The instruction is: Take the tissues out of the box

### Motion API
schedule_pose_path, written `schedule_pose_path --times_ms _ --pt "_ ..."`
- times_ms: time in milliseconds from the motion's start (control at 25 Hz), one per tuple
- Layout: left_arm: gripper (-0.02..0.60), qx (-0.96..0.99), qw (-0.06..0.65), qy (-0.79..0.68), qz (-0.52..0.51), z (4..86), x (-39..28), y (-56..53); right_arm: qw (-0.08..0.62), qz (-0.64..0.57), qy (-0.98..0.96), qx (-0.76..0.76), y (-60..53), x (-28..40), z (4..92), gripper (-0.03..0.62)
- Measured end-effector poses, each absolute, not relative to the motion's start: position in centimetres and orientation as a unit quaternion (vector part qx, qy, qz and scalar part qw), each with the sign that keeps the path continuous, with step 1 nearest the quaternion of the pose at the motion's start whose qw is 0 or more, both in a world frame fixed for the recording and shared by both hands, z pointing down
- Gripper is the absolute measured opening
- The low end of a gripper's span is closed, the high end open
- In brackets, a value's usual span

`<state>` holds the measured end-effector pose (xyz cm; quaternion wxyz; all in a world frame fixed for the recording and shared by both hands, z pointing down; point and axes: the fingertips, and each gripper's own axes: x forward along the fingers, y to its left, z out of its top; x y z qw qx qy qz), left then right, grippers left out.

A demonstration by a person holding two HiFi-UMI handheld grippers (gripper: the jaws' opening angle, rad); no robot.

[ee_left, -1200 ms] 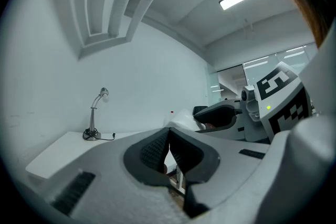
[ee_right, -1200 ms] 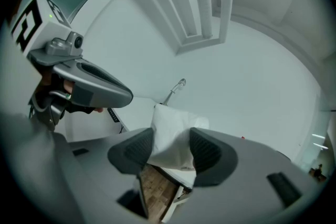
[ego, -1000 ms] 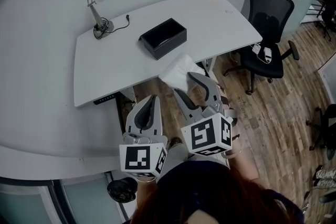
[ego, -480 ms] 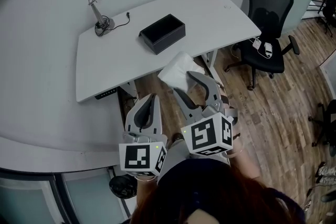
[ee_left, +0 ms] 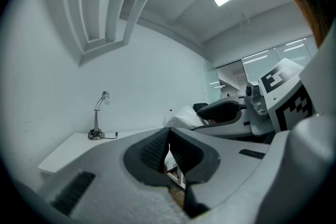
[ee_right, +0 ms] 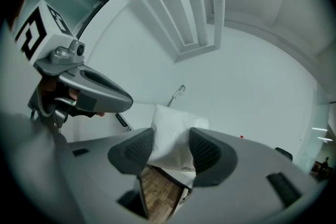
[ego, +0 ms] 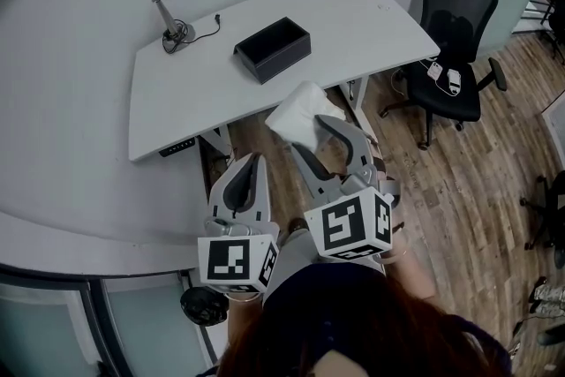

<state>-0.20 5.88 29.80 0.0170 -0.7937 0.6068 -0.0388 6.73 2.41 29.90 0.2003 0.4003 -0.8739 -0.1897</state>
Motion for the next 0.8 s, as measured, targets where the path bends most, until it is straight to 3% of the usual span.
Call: schedule_pose_path --times_ms 800 --pt "0.025 -0.791 0.016 0.61 -0.05 30.1 3.1 5.7 0.191 -0.171 -0.877 0.406 2.4 10.6 30.3 0.224"
